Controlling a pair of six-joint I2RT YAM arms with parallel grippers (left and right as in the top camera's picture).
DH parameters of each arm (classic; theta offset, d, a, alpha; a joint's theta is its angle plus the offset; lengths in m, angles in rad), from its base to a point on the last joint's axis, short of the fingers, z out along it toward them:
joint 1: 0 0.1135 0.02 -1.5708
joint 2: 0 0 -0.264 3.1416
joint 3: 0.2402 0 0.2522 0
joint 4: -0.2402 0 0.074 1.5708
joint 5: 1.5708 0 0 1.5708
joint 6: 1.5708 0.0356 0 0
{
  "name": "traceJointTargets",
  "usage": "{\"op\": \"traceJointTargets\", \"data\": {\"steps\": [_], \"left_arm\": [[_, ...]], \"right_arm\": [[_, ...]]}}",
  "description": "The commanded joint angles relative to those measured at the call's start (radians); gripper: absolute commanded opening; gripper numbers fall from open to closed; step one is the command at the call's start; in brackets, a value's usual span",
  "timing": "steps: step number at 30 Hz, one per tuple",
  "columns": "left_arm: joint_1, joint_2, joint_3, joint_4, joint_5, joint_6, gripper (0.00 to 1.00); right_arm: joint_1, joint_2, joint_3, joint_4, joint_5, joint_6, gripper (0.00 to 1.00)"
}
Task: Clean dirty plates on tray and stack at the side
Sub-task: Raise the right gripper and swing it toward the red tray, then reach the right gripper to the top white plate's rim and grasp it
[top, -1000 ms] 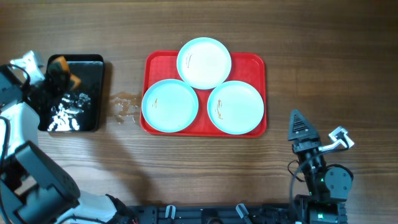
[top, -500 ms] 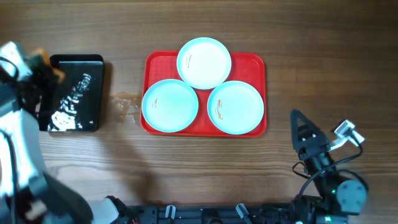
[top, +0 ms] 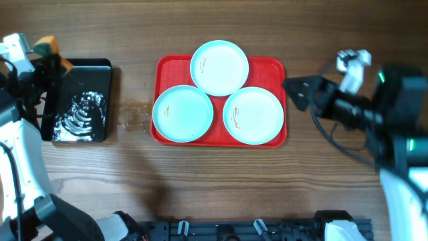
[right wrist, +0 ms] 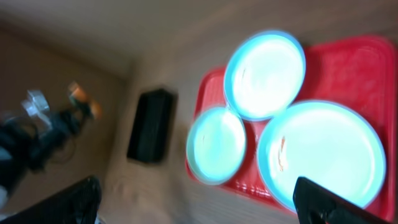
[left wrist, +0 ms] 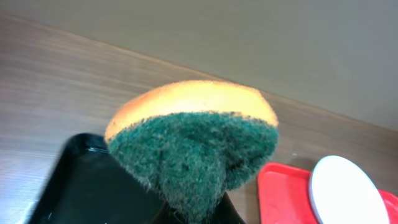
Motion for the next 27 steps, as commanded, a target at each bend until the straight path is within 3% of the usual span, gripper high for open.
{"op": "traceJointTargets", "data": {"steps": [1,4,7,9,11,13,16,19,23,27], "left_arm": [[-0.003,0.101,0.0,-0.1,-0.195,0.02,0.04],[0.0,0.18,0.0,-0.151,-0.201,0.021,0.04],[0.005,0.184,0.005,-0.147,-0.185,0.02,0.04],[0.007,0.155,0.023,-0.141,-0.132,0.02,0.04],[0.006,0.097,0.034,-0.113,-0.046,0.02,0.04],[0.002,0.079,0.033,-0.115,-0.09,0.025,0.04],[-0.001,0.114,0.029,-0.161,-0.266,0.024,0.04],[0.0,0.194,0.005,-0.209,-0.297,0.024,0.04],[0.0,0.21,0.013,-0.177,-0.151,0.024,0.04],[0.0,0.1,0.042,-0.105,0.02,0.024,0.04]], "right_arm": [[0.161,0.172,0.246,-0.14,0.172,-0.188,1.0],[0.288,0.286,0.353,-0.191,0.319,-0.187,1.0],[0.364,0.366,0.369,-0.168,0.342,-0.169,1.0],[0.384,0.413,0.369,-0.156,0.342,-0.111,1.0],[0.389,0.478,0.368,-0.132,0.342,0.054,1.0],[0.389,0.531,0.368,-0.124,0.343,0.178,1.0],[0.389,0.623,0.368,-0.113,0.342,0.238,1.0],[0.39,0.736,0.368,-0.099,0.283,0.195,1.0],[0.39,0.859,0.368,-0.047,0.055,0.008,1.0],[0.395,0.899,0.368,-0.032,0.041,-0.093,0.99]]}}
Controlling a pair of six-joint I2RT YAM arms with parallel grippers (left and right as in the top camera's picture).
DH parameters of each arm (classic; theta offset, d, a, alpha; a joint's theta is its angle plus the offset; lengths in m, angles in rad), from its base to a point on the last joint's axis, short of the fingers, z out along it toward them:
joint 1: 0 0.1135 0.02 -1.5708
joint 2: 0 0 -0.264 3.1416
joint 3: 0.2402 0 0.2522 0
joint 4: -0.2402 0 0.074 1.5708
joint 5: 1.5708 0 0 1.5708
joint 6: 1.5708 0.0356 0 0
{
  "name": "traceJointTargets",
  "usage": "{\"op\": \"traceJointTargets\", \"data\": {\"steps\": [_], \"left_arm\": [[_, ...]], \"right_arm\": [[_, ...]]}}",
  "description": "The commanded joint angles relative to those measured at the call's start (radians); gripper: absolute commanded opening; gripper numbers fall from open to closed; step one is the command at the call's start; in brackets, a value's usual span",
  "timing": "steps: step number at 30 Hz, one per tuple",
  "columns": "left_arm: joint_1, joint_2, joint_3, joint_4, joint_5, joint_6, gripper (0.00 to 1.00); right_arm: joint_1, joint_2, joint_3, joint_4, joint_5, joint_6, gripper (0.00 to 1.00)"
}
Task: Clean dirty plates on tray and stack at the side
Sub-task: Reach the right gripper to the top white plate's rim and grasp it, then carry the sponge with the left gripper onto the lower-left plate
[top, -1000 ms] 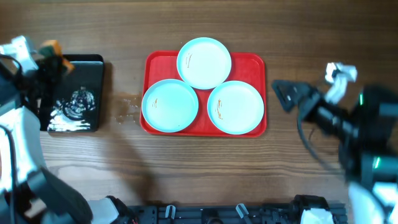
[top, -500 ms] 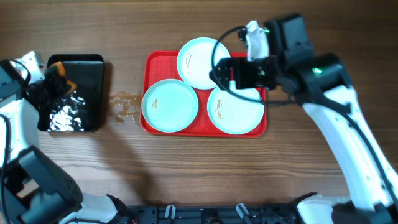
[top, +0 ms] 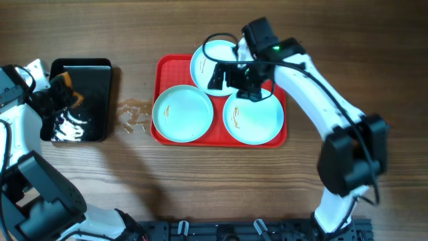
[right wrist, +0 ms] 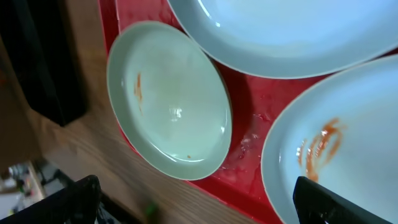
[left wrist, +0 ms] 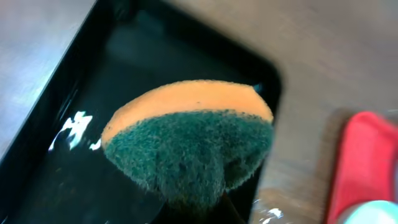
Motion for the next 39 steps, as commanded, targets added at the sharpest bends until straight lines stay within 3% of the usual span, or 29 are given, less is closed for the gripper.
{"op": "traceJointTargets", "data": {"steps": [1,8,12,16,23,27,32,36,39], "left_arm": [[0.0,-0.142,0.033,0.071,0.191,0.012,0.04],[-0.019,-0.091,0.01,-0.04,-0.042,0.013,0.04],[-0.01,-0.089,0.014,-0.026,-0.016,0.042,0.04],[-0.01,-0.166,0.022,0.037,0.105,0.038,0.04],[-0.019,-0.095,-0.018,-0.018,-0.075,0.039,0.04],[-0.019,-0.065,-0.019,-0.005,-0.056,0.061,0.04],[-0.019,-0.148,0.002,0.063,0.127,0.061,0.04],[-0.019,-0.137,-0.006,0.042,0.037,0.063,0.04],[-0.019,-0.123,-0.006,0.001,0.077,0.06,0.04]], "right_arm": [[0.009,0.019,0.016,0.023,-0.094,-0.143,1.0],[0.062,0.013,0.016,0.121,-0.026,-0.074,1.0],[0.095,0.013,0.016,0.12,0.058,-0.038,1.0],[0.114,0.013,0.016,0.125,0.086,-0.029,1.0],[0.129,0.013,0.016,0.137,0.185,0.106,1.0],[0.129,0.013,0.016,0.134,0.208,0.06,1.0],[0.129,0.013,0.016,0.13,0.206,0.033,1.0],[0.129,0.014,0.016,0.115,0.207,-0.013,1.0],[0.129,0.014,0.016,0.1,0.207,-0.073,1.0]]}}
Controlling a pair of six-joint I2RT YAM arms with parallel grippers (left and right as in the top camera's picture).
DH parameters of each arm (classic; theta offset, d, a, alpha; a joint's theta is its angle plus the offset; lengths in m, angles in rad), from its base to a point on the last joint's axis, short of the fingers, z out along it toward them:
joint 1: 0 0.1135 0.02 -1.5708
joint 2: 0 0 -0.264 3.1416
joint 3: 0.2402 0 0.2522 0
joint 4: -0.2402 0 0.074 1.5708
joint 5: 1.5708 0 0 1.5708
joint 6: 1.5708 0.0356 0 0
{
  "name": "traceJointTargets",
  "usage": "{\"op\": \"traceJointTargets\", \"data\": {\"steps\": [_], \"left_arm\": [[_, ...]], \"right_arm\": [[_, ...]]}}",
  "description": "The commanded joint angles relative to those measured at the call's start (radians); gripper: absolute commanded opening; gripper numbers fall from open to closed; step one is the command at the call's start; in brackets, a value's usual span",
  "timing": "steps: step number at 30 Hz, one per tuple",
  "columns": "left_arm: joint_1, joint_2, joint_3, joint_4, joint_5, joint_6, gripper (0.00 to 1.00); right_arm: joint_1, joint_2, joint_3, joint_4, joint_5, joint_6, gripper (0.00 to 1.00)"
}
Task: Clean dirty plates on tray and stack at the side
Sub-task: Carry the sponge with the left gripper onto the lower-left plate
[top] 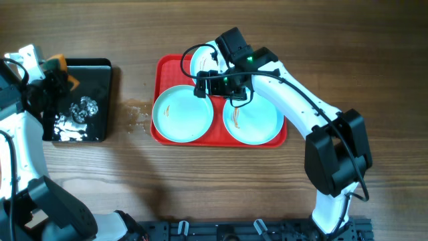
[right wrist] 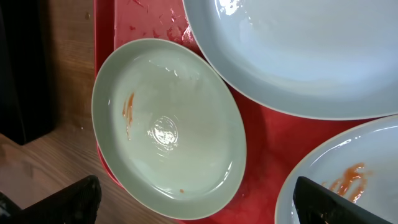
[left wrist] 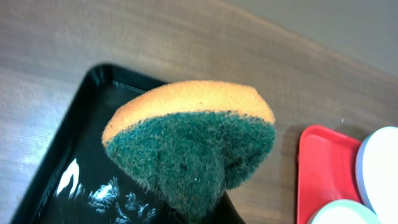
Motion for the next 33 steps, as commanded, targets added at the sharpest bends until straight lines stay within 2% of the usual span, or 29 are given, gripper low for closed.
{"op": "traceJointTargets", "data": {"steps": [1,3,5,11,15,21,26,28,33], "left_arm": [[-0.003,0.006,0.007,-0.035,0.08,0.015,0.04],[-0.003,-0.014,0.007,-0.025,0.2,0.015,0.04],[-0.003,-0.045,0.007,-0.006,0.293,-0.03,0.04],[-0.039,-0.13,0.007,-0.059,0.398,-0.214,0.04],[-0.116,-0.144,0.007,-0.124,0.445,-0.255,0.04],[-0.314,-0.112,0.006,-0.196,0.427,-0.255,0.04],[-0.508,-0.055,0.006,-0.24,0.204,-0.256,0.04],[-0.568,-0.021,0.006,-0.262,0.093,-0.298,0.04],[-0.63,0.047,0.006,-0.295,0.054,-0.33,0.04]], "right_arm": [[0.008,-0.009,0.015,-0.018,0.021,-0.129,1.0],[0.012,-0.009,0.013,-0.034,0.03,-0.194,1.0],[0.013,-0.009,0.011,-0.052,0.064,-0.196,1.0],[0.013,-0.005,0.003,-0.033,0.068,-0.196,0.98],[0.018,-0.005,-0.007,-0.003,0.068,-0.197,0.96],[0.02,-0.005,-0.051,0.071,0.069,-0.196,0.95],[0.02,-0.005,-0.061,0.086,0.069,-0.178,0.99],[0.02,-0.005,-0.061,0.086,0.07,-0.178,1.0],[0.019,-0.005,-0.061,0.094,0.069,-0.178,1.0]]}}
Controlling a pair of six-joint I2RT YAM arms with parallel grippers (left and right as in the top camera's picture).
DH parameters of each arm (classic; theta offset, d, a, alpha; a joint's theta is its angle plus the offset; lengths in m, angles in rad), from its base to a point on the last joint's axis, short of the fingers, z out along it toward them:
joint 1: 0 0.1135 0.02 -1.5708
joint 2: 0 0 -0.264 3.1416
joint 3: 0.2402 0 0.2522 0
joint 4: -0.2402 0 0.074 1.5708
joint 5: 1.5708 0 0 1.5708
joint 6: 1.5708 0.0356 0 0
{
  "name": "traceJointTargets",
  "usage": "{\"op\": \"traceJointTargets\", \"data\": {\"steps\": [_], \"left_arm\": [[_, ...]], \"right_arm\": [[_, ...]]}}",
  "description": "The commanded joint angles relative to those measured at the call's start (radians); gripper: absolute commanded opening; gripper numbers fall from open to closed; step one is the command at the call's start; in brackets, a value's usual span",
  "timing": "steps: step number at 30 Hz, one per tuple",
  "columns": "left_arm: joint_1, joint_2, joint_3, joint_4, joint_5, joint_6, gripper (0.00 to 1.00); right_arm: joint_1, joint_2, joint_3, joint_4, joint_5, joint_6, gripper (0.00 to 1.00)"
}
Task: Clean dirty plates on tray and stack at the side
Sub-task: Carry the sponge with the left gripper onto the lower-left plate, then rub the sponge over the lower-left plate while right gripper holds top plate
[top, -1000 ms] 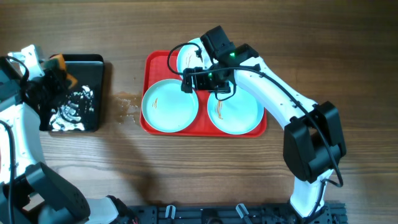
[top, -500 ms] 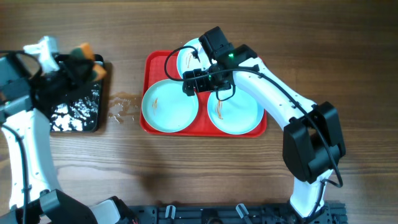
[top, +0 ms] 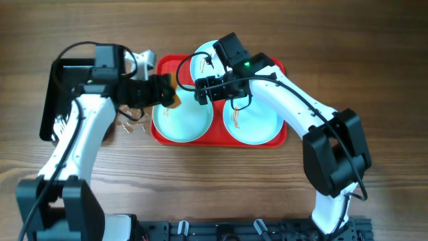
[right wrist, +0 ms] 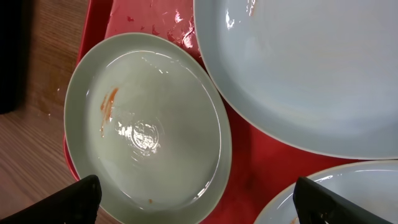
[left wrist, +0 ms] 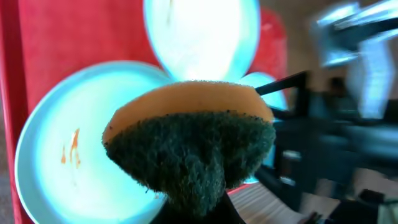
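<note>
Three pale blue plates lie on the red tray [top: 277, 67]. The left plate [top: 184, 117] [right wrist: 146, 118] carries an orange smear [right wrist: 107, 106] [left wrist: 71, 146]. The back plate [top: 221, 57] and the right plate [top: 257, 120] also show streaks. My left gripper [top: 164, 94] is shut on an orange and green sponge [top: 172, 98] [left wrist: 189, 143], held over the left plate's back edge; the sponge hides its fingers. My right gripper [top: 212, 92] [right wrist: 199, 205] hangs open over the tray between the plates, holding nothing.
A black tray [top: 50, 100] with soapy water stands at the far left, partly under my left arm. Water drops [top: 134, 122] lie on the wood between the black tray and the red tray.
My left gripper was above the black tray with the sponge; now it holds the sponge over the left plate on the red tray. The right gripper stays open over the tray, barely shifted.
First the sponge was held at the black tray's edge and my right arm was off to the right. Then the sponge was down in the black tray and the right gripper was over the plates. Then the sponge was above the black tray, and now over the left plate.
</note>
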Motion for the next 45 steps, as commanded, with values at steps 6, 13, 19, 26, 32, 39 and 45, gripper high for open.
{"op": "traceJointTargets", "data": {"steps": [6,13,19,26,32,39,45], "left_arm": [[-0.063,0.108,-0.016,-0.017,-0.084,-0.049,0.04],[-0.103,0.184,-0.05,-0.01,-0.121,-0.065,0.04],[-0.1,0.193,-0.05,0.024,-0.134,-0.091,0.55],[-0.1,0.172,-0.031,0.038,-0.136,-0.09,0.78],[-0.096,0.065,-0.026,0.02,-0.214,-0.096,0.95],[-0.046,-0.041,-0.026,-0.089,-0.469,-0.143,1.0],[-0.031,-0.045,-0.026,-0.153,-0.436,-0.143,1.0]], "right_arm": [[0.004,-0.005,-0.008,0.017,0.017,0.003,1.0],[0.004,-0.005,-0.008,0.019,0.021,0.006,1.0],[0.003,-0.005,-0.008,0.021,0.021,0.006,1.0],[0.003,-0.005,-0.008,0.029,0.021,0.008,1.0],[0.003,-0.005,-0.008,0.031,0.02,0.009,1.0],[0.003,-0.005,-0.008,0.041,0.021,0.0,0.99],[0.003,-0.004,-0.016,0.032,0.026,0.002,0.8]]}}
